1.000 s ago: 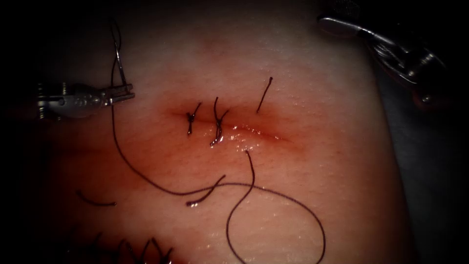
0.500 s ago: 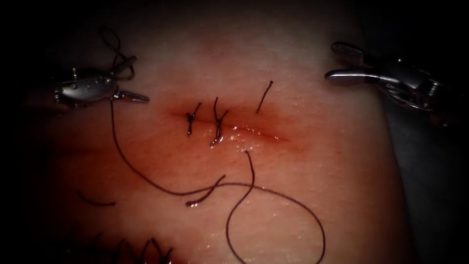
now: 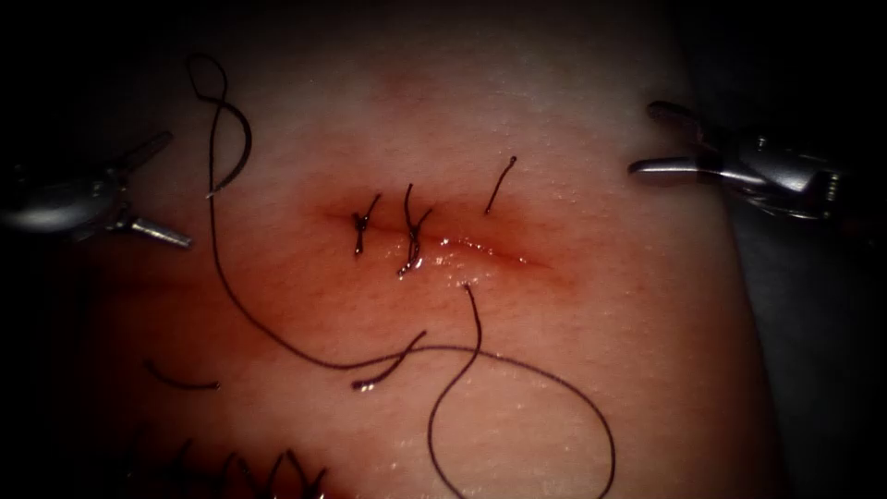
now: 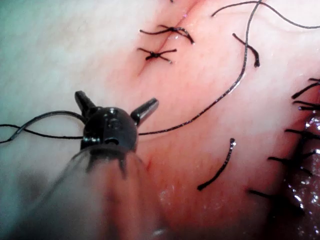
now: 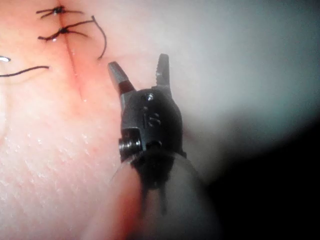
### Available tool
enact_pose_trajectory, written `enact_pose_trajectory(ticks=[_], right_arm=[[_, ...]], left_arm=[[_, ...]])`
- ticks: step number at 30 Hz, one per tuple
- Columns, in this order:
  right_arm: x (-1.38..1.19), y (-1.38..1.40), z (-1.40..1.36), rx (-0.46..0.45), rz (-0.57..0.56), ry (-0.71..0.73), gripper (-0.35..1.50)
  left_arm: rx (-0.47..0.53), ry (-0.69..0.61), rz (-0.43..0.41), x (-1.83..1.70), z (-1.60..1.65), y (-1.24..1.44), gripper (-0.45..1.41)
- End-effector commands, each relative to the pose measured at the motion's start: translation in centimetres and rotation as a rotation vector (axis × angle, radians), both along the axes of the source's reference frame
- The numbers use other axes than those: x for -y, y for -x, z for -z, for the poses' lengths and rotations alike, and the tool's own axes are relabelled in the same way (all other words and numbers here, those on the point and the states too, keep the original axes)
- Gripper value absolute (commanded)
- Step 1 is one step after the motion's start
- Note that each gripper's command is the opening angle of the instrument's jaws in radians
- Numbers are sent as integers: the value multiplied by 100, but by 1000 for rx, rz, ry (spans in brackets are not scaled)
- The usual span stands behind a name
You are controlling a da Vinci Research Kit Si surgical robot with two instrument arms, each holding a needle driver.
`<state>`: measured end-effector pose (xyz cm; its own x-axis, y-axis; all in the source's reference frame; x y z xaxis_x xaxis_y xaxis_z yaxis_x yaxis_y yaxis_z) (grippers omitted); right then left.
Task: Wound Closure
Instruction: Place the needle down onto the skin with the left hand, then use the left hand to grasp a long length of suture.
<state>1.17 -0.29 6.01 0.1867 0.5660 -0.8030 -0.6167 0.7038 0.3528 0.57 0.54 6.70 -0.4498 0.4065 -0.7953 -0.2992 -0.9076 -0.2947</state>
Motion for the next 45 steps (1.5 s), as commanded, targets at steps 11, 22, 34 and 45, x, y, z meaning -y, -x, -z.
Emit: enact_pose_trajectory(ticks=[11, 22, 34, 45], right_arm=[[19, -9, -18, 18, 24, 3, 145], [29, -12, -26, 36, 41, 2, 143], [30, -24, -28, 33, 52, -9, 142], [31, -27, -28, 35, 55, -12, 140]], left_arm=[[66, 142, -209, 59, 2, 103, 21], [-12, 32, -295, 84, -10, 163, 46], [-91, 7, -319, 87, -17, 209, 26], [-142, 0, -321, 92, -26, 227, 12]])
